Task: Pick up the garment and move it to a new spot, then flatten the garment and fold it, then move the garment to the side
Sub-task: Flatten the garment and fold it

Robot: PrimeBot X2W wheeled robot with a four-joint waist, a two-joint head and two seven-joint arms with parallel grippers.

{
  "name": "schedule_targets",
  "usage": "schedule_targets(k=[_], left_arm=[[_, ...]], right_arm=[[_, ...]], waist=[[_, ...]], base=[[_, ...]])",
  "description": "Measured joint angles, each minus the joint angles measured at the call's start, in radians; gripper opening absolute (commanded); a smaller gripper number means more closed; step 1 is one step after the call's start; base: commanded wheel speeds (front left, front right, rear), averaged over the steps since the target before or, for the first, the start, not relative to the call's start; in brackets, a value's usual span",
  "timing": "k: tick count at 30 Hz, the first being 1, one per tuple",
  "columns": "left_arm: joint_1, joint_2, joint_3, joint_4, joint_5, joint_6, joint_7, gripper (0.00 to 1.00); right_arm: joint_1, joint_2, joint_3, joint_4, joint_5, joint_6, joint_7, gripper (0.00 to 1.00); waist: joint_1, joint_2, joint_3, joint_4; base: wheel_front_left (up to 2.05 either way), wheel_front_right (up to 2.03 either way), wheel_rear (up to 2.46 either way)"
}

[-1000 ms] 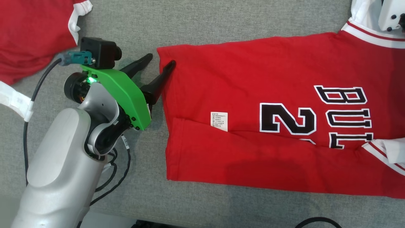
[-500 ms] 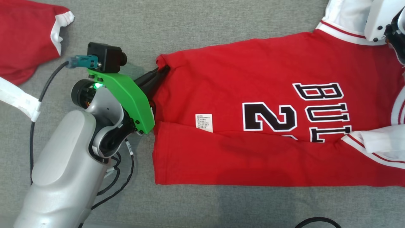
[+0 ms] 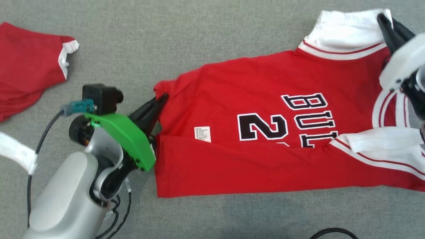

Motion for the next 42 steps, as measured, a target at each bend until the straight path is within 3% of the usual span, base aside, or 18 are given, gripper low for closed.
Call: schedule_targets(k=[4, 12, 20, 21, 22, 23, 24, 27, 31, 35, 38, 42], left_arm=[[0.068, 0.021, 0.006, -0.06, -0.003, 0.019, -0.02, 0.0], [0.214, 0.06, 0.007, -0.143, -0.01, 0.051, -0.038, 0.0], [0.383, 0.088, 0.021, -0.156, -0.03, 0.073, -0.097, 0.0], [0.393, 0.084, 0.018, -0.151, -0.029, 0.075, -0.105, 0.08], [0.4, 0.083, 0.013, -0.142, -0.024, 0.077, -0.113, 0.36], [0.405, 0.084, 0.004, -0.132, -0.008, 0.079, -0.121, 0.61], [0.407, 0.09, -0.002, -0.117, 0.022, 0.088, -0.134, 1.0], [0.409, 0.106, -0.007, -0.081, 0.103, 0.126, -0.193, 1.0], [0.439, 0.091, 0.022, -0.096, 0.162, 0.185, -0.323, 1.0], [0.501, 0.078, 0.065, -0.17, 0.239, 0.277, -0.474, 1.0], [0.522, 0.07, 0.094, -0.195, 0.319, 0.345, -0.523, 1.0], [0.523, 0.027, 0.104, -0.181, 0.374, 0.364, -0.535, 1.0]], right_arm=[[0.164, 0.015, -0.088, -0.147, 0.03, 0.0, -0.008, 0.0], [0.478, 0.132, -0.196, -0.352, 0.041, -0.001, 0.035, 0.0], [0.595, 0.161, -0.17, -0.286, 0.007, 0.0, -0.001, 0.0], [0.593, 0.163, -0.174, -0.264, 0.002, -0.001, -0.02, 0.07], [0.593, 0.157, -0.168, -0.247, -0.016, -0.001, -0.036, 0.38], [0.591, 0.156, -0.166, -0.229, -0.022, -0.001, -0.047, 1.0], [0.588, 0.158, -0.164, -0.213, -0.021, -0.001, -0.048, 1.0], [0.593, 0.14, -0.138, -0.206, -0.008, -0.001, -0.034, 1.0], [0.587, 0.109, -0.179, -0.257, 0.005, -0.001, -0.001, 1.0], [0.525, 0.088, -0.218, -0.287, -0.012, -0.001, 0.067, 1.0], [0.472, 0.085, -0.203, -0.244, -0.043, -0.001, 0.126, 1.0], [0.425, 0.095, -0.183, -0.123, -0.07, -0.001, 0.172, 1.0]], waist=[[0.0, 0.0, -0.052, -0.013], [0.0, 0.0, -0.135, -0.043], [0.0, 0.0, -0.173, -0.108], [0.0, 0.0, -0.176, -0.114], [0.0, 0.0, -0.178, -0.118], [0.0, 0.0, -0.181, -0.121], [0.0, 0.0, -0.183, -0.123], [0.0, 0.0, -0.186, -0.123], [0.0, 0.0, -0.191, -0.132], [0.0, 0.0, -0.198, -0.148], [0.0, 0.0, -0.197, -0.147], [0.0, 0.0, -0.192, -0.125]], base=[[0.0, 0.0, 0.0], [0.0, 0.0, 0.0], [0.0, 0.0, 0.0], [0.0, 0.0, 0.0], [0.0, 0.0, 0.0], [0.0, 0.0, 0.0], [0.0, 0.0, 0.0], [0.0, 0.0, 0.0], [0.0, 0.0, 0.0], [0.0, 0.0, 0.0], [0.0, 0.0, 0.0], [0.0, 0.0, 0.0]])
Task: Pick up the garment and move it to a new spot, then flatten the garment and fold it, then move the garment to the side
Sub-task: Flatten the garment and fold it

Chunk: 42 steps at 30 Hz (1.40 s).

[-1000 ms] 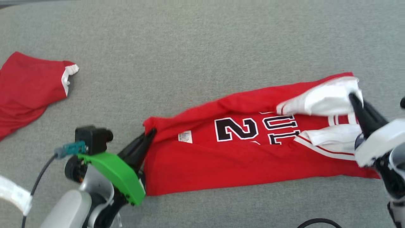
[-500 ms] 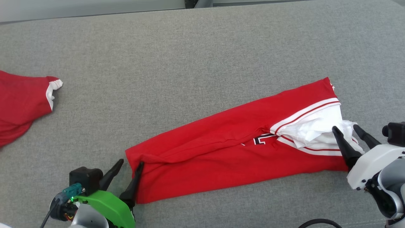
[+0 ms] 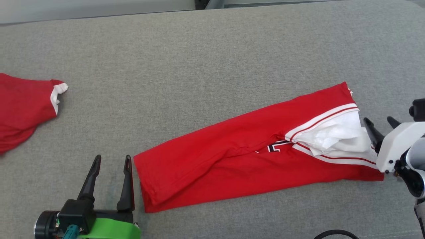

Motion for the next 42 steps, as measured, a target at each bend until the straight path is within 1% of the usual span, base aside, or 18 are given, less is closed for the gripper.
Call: schedule_targets(k=[6, 10, 11, 12, 16, 20, 22, 23, 25, 26, 30, 31, 32, 34, 36, 38, 42], left_arm=[[-0.009, -0.067, 0.035, 0.033, 0.043, -0.036, -0.004, 1.0], [-0.013, -0.105, 0.078, 0.055, 0.068, -0.065, -0.004, 1.0], [-0.014, -0.112, 0.088, 0.062, 0.072, -0.074, -0.004, 1.0], [-0.014, -0.121, 0.098, 0.067, 0.075, -0.084, -0.005, 1.0], [-0.011, -0.15, 0.128, 0.103, 0.101, -0.116, -0.005, 1.0], [-0.006, -0.172, 0.154, 0.136, 0.134, -0.149, -0.005, 1.0], [0.002, -0.185, 0.168, 0.156, 0.148, -0.182, -0.005, 1.0], [0.005, -0.196, 0.173, 0.168, 0.156, -0.213, -0.005, 1.0], [0.009, -0.2, 0.182, 0.183, 0.173, -0.237, -0.005, 1.0], [0.015, -0.206, 0.191, 0.199, 0.18, -0.26, -0.005, 1.0], [0.016, -0.23, 0.202, 0.22, 0.199, -0.295, -0.005, 1.0], [0.017, -0.237, 0.213, 0.228, 0.208, -0.306, -0.005, 1.0], [0.02, -0.242, 0.216, 0.232, 0.212, -0.309, -0.005, 1.0], [0.028, -0.26, 0.224, 0.242, 0.216, -0.317, -0.006, 1.0], [0.044, -0.268, 0.232, 0.259, 0.22, -0.323, -0.006, 1.0], [0.065, -0.277, 0.249, 0.271, 0.226, -0.324, -0.006, 1.0], [0.084, -0.296, 0.257, 0.288, 0.233, -0.333, -0.006, 1.0]], right_arm=[[-0.012, 0.013, -0.005, 0.156, -0.025, 0.0, 0.023, 1.0], [-0.022, 0.01, 0.006, 0.211, 0.002, -0.001, 0.033, 1.0], [-0.027, 0.005, 0.016, 0.218, 0.018, -0.001, 0.04, 0.67], [-0.032, 0.003, 0.021, 0.225, 0.036, -0.001, 0.04, 0.0], [-0.042, 0.001, 0.073, 0.239, 0.107, -0.002, 0.056, 0.0], [-0.039, -0.019, 0.106, 0.239, 0.183, -0.003, 0.059, 0.0], [-0.034, -0.046, 0.094, 0.254, 0.214, 0.001, 0.055, 0.0], [-0.031, -0.08, 0.058, 0.28, 0.227, 0.001, 0.056, 0.0], [-0.023, -0.118, 0.006, 0.313, 0.229, 0.001, 0.056, 0.0], [-0.018, -0.152, -0.057, 0.342, 0.228, 0.001, 0.051, 0.0], [0.009, -0.241, -0.215, 0.402, 0.196, 0.001, 0.041, 0.0], [0.034, -0.268, -0.299, 0.423, 0.184, 0.0, 0.038, 0.0], [0.045, -0.274, -0.33, 0.42, 0.182, 0.0, 0.036, 0.0], [0.068, -0.277, -0.361, 0.388, 0.186, 0.0, 0.044, 0.0], [0.101, -0.279, -0.347, 0.322, 0.19, 0.0, 0.058, 0.0], [0.127, -0.269, -0.303, 0.229, 0.205, 0.0, 0.066, 0.0], [0.172, -0.233, -0.149, 0.012, 0.241, 0.0, 0.085, 0.0]], waist=[[0.0, 0.0, 0.014, 0.055], [0.0, 0.0, 0.022, 0.09], [0.0, 0.0, 0.024, 0.097], [0.0, 0.0, 0.024, 0.104], [0.0, 0.0, 0.014, 0.112], [0.0, 0.0, -0.006, 0.104], [0.0, 0.0, -0.023, 0.094], [0.0, 0.0, -0.033, 0.087], [0.0, 0.0, -0.044, 0.082], [0.0, 0.0, -0.056, 0.078], [0.0, 0.0, -0.075, 0.079], [0.0, 0.0, -0.084, 0.082], [0.0, 0.0, -0.089, 0.084], [0.0, 0.0, -0.102, 0.087], [0.0, 0.0, -0.118, 0.089], [0.0, 0.0, -0.136, 0.087], [0.0, 0.0, -0.165, 0.07]], base=[[0.0, 0.0, 0.0], [0.0, 0.0, 0.0], [0.0, 0.0, 0.0], [0.0, 0.0, 0.0], [0.0, 0.0, 0.0], [0.0, 0.0, 0.0], [0.0, 0.0, 0.0], [0.0, 0.0, 0.0], [0.0, 0.0, 0.0], [0.0, 0.0, 0.0], [0.0, 0.0, 0.0], [0.0, 0.0, 0.0], [0.0, 0.0, 0.0], [0.0, 0.0, 0.0], [0.0, 0.0, 0.0], [0.0, 0.0, 0.0], [0.0, 0.0, 0.0]])
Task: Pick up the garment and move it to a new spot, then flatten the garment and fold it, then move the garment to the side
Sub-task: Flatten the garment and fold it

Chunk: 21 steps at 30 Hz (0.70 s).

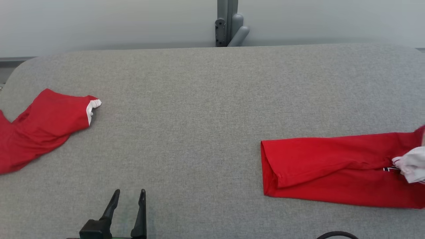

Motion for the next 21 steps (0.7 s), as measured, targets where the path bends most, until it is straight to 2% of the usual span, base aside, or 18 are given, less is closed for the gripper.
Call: schedule_targets(k=[4, 8, 9, 10, 11, 17, 21], left_arm=[[0.0, -0.009, 0.013, 0.003, 0.002, -0.007, 0.0, 1.0], [-0.002, -0.018, 0.024, 0.004, 0.006, -0.013, 0.0, 1.0], [-0.002, -0.018, 0.024, 0.004, 0.006, -0.013, 0.0, 1.0], [-0.004, -0.021, 0.025, 0.006, 0.009, -0.016, 0.0, 1.0], [-0.004, -0.021, 0.025, 0.006, 0.009, -0.016, 0.0, 1.0], [-0.018, -0.023, 0.024, 0.02, 0.019, -0.027, 0.0, 1.0], [-0.025, -0.024, 0.021, 0.032, 0.026, -0.034, 0.0, 1.0]], right_arm=[[0.039, 0.08, 0.16, -0.17, -0.007, 0.0, 0.03, 0.0], [0.037, 0.172, 0.292, -0.212, -0.057, 0.0, 0.025, 0.0], [0.037, 0.172, 0.292, -0.212, -0.057, 0.0, 0.025, 0.0], [0.02, 0.23, 0.338, -0.184, -0.084, 0.0, 0.002, 0.0], [0.02, 0.23, 0.338, -0.184, -0.084, 0.0, 0.002, 0.0], [-0.072, 0.354, 0.433, -0.046, -0.167, 0.0, -0.086, 0.0], [-0.112, 0.387, 0.485, 0.02, -0.189, 0.0, -0.118, 0.0]], waist=[[0.0, 0.0, -0.017, -0.025], [0.0, 0.0, -0.02, -0.047], [0.0, 0.0, -0.02, -0.047], [0.0, 0.0, -0.017, -0.055], [0.0, 0.0, -0.017, -0.055], [0.0, 0.0, 0.0, -0.054], [0.0, 0.0, 0.006, -0.04]], base=[[0.0, 0.0, 0.0], [0.0, 0.0, 0.0], [0.0, 0.0, 0.0], [0.0, 0.0, 0.0], [0.0, 0.0, 0.0], [0.0, 0.0, 0.0], [0.0, 0.0, 0.0]])
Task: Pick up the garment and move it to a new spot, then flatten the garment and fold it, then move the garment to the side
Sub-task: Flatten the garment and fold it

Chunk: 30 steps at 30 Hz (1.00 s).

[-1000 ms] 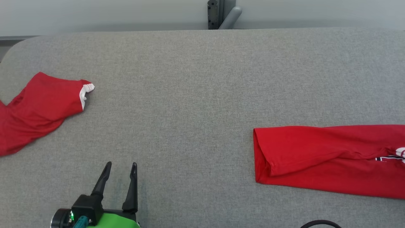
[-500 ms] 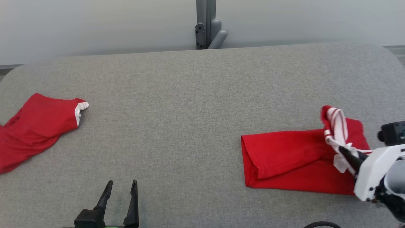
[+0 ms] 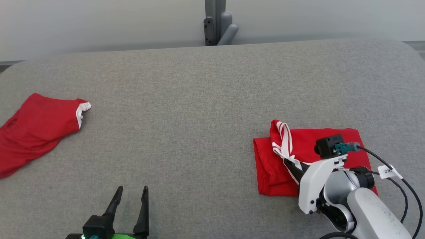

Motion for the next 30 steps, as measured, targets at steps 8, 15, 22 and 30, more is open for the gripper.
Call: schedule_targets(k=[8, 15, 22, 30], left_arm=[[-0.004, -0.001, -0.005, 0.008, 0.002, -0.005, 0.0, 1.0], [0.013, -0.002, 0.012, -0.002, 0.001, 0.0, 0.0, 1.0], [0.054, -0.002, 0.017, -0.032, -0.02, 0.018, 0.0, 1.0], [0.083, -0.002, -0.013, -0.064, -0.03, 0.035, 0.0, 1.0]], right_arm=[[-0.044, 0.021, 0.019, 0.062, -0.024, 0.0, -0.077, 1.0], [0.016, 0.019, -0.031, -0.099, 0.014, 0.0, -0.17, 1.0], [0.195, 0.035, -0.258, -0.261, -0.024, 0.0, -0.35, 1.0], [0.335, 0.062, -0.477, -0.063, -0.323, 0.0, -0.658, 1.0]], waist=[[0.0, 0.0, 0.006, 0.033], [0.0, 0.0, -0.009, 0.038], [0.0, 0.0, -0.034, 0.021], [0.0, 0.0, -0.075, 0.014]], base=[[0.0, 0.0, 0.0], [0.0, 0.0, 0.0], [0.0, 0.0, 0.0], [0.0, 0.0, 0.0]])
